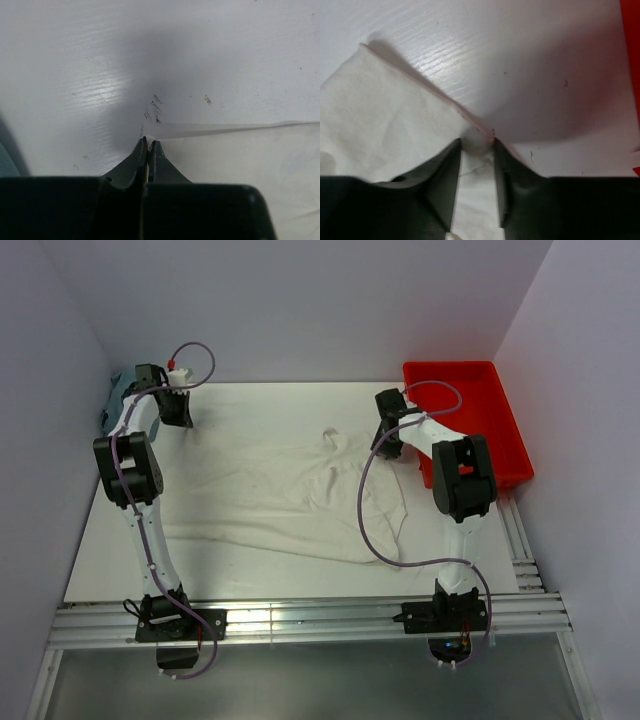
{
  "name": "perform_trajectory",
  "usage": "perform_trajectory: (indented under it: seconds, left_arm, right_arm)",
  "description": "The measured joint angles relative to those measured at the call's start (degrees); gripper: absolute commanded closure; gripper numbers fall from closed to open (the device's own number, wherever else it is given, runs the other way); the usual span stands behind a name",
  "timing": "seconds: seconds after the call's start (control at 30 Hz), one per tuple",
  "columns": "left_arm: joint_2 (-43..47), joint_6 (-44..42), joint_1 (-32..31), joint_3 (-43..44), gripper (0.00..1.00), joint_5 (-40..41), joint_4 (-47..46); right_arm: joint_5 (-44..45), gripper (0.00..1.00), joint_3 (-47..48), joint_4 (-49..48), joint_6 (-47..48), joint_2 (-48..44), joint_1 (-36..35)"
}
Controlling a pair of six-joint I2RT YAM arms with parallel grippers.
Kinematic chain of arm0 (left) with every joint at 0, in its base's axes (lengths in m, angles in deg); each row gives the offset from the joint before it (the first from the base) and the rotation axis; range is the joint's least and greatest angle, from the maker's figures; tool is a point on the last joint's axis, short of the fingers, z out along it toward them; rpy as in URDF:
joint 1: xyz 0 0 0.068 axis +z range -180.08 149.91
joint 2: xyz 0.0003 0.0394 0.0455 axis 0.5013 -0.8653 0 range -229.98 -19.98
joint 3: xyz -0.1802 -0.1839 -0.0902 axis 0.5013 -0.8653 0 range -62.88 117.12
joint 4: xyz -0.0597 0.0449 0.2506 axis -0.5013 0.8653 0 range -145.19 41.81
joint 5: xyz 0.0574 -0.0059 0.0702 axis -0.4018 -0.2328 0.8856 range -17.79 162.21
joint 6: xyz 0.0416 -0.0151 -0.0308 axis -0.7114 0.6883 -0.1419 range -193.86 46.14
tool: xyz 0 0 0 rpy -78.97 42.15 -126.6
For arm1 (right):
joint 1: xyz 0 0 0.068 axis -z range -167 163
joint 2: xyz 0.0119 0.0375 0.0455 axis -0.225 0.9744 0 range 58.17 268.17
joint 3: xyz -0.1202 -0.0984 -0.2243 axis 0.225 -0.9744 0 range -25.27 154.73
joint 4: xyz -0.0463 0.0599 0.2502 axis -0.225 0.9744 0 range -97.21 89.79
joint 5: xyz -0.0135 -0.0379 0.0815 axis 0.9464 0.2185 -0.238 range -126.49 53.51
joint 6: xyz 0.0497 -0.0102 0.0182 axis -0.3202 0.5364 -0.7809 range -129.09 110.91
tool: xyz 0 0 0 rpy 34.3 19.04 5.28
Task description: Roll the t-shirts
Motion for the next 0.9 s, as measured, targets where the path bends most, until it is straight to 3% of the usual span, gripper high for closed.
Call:
perform_trajectory:
  seconds: [0.1,0.27,0.9]
  left_arm:
    - [0.0,-0.1,-0.3,0.2,1.0,0.1,0.0]
    - [0.0,-0.5,-0.3,0.2,1.0,0.8,0.0]
    - [3.9,-2.8,1.3,-0.2,1.0,0.2,6.6]
  right_arm:
    - [-0.1,0.87,0.2,0.2,0.1,0.0,0.0]
    - [0.2,1.0,0.1,0.3,-0.2,0.0,0.0]
    - [0.7,1.0,-8.9,-3.7,-1.8,-12.1,0.7]
